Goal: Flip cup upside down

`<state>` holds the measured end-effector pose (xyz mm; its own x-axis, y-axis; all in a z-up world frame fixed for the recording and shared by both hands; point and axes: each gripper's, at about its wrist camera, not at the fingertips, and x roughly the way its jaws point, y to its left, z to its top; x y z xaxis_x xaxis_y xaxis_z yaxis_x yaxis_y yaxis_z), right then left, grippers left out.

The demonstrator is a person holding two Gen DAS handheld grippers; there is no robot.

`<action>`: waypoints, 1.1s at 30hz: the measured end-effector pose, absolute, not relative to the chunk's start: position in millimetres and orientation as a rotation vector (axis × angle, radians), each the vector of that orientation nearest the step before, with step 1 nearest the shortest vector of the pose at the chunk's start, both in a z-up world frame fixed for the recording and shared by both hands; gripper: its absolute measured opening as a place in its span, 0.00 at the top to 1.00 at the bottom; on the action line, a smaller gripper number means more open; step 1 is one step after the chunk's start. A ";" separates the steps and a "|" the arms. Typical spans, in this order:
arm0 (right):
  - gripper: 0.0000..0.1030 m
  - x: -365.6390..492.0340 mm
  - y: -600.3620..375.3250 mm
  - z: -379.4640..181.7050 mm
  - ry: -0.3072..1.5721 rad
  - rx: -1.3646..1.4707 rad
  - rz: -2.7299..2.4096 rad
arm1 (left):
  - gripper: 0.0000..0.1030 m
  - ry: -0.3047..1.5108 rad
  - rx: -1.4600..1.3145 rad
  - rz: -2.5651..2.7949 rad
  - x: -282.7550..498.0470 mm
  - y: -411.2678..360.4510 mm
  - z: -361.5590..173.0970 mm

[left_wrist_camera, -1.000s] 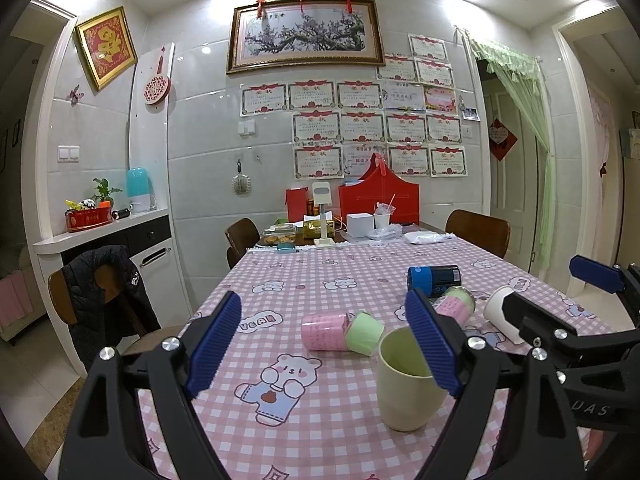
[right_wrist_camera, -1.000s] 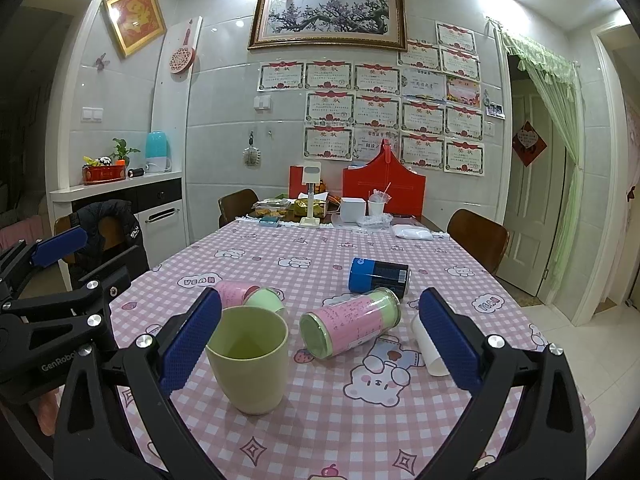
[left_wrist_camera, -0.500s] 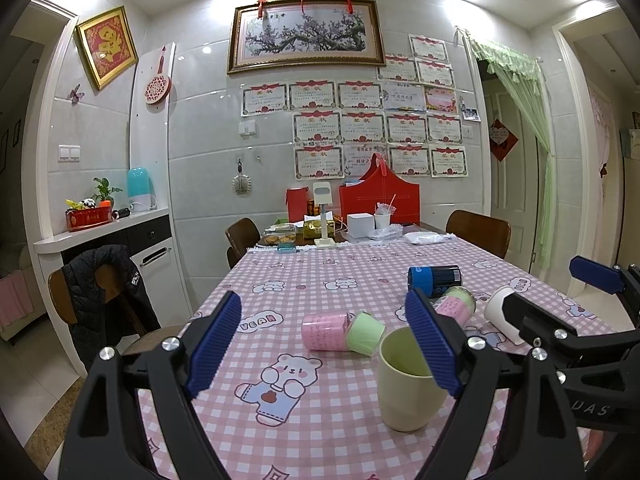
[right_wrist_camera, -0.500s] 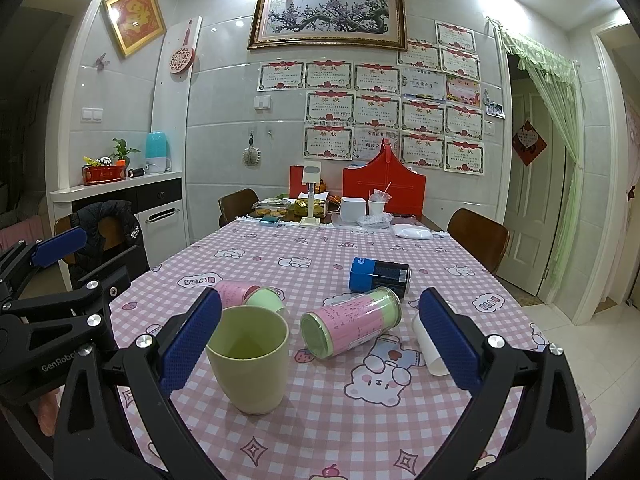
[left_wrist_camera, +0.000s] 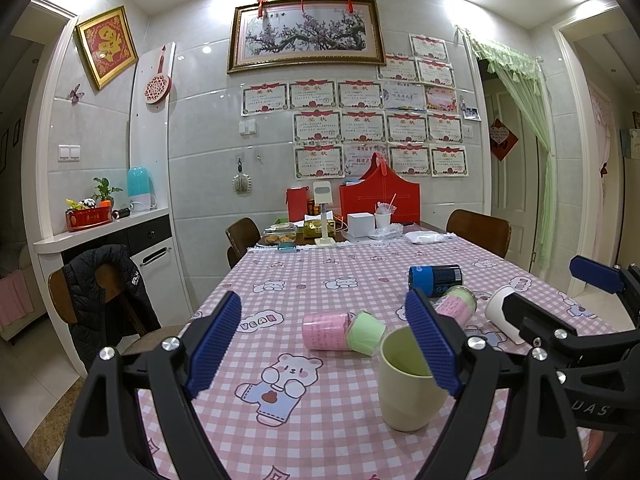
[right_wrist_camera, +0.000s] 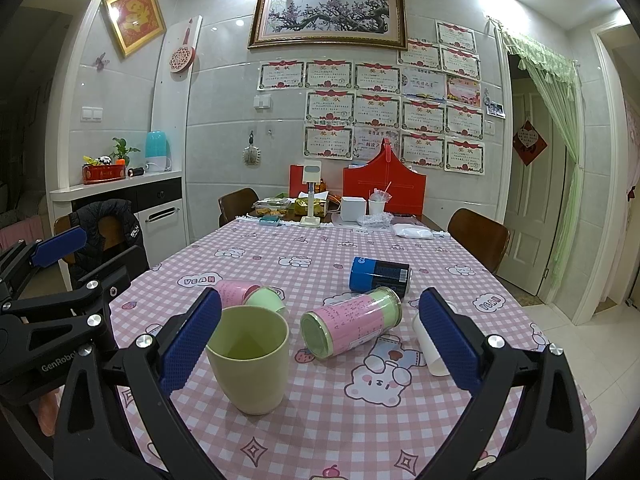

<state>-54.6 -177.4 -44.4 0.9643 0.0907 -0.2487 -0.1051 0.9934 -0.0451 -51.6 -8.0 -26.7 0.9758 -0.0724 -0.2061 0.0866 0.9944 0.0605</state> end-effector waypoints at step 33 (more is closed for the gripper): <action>0.07 -39.4 -171.5 -50.3 0.266 -0.057 0.096 | 0.19 0.233 0.054 -0.087 -30.4 0.7 -33.5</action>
<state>-39.4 -171.5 -50.3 0.9603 0.0874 -0.2651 -0.1025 0.9938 -0.0436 -30.4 0.7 -33.5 0.9691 -0.0798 -0.2333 0.0924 0.9948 0.0437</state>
